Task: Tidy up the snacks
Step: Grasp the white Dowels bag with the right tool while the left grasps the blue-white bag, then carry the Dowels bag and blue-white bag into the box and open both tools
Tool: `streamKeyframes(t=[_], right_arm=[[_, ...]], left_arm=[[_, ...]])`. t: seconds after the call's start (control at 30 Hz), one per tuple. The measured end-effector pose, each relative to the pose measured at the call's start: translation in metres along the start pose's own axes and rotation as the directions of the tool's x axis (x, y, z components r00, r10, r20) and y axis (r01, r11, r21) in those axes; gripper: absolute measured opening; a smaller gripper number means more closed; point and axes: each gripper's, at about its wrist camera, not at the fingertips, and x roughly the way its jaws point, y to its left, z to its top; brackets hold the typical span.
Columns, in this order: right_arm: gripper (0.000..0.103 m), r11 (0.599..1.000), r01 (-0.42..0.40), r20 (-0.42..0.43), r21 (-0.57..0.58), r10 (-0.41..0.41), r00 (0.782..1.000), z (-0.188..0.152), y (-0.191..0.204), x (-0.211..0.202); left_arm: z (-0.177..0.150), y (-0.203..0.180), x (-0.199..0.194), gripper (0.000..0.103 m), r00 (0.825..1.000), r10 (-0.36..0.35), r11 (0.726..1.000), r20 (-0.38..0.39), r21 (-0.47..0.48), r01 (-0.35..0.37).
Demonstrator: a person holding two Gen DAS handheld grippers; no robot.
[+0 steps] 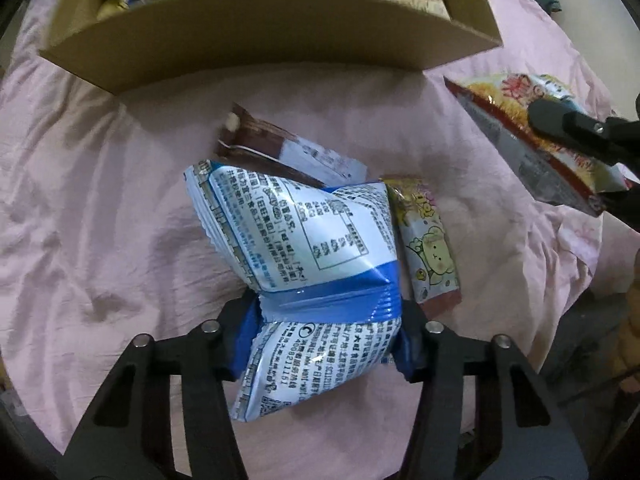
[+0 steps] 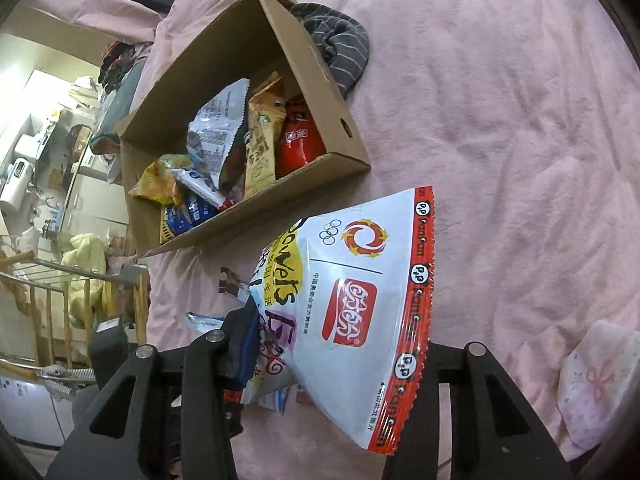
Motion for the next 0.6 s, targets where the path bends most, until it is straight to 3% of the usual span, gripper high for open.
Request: streamKeyframes(t=[0.33, 0.6], right_arm=[[0.044, 0.998, -0.008, -0.050, -0.069, 0.005, 0.999, -0.006, 0.021, 0.010], [0.044, 0.994, -0.042, -0.048, -0.102, 0.038, 0.998, -0.012, 0.030, -0.002]], left_arm=[[-0.005, 0.036, -0.035, 0.050, 0.990, 0.132, 0.990, 0.059, -0.054, -0.129], [-0.029, 0.047, -0.058, 0.050, 0.986, 0.157, 0.986, 0.062, -0.073, -0.153]])
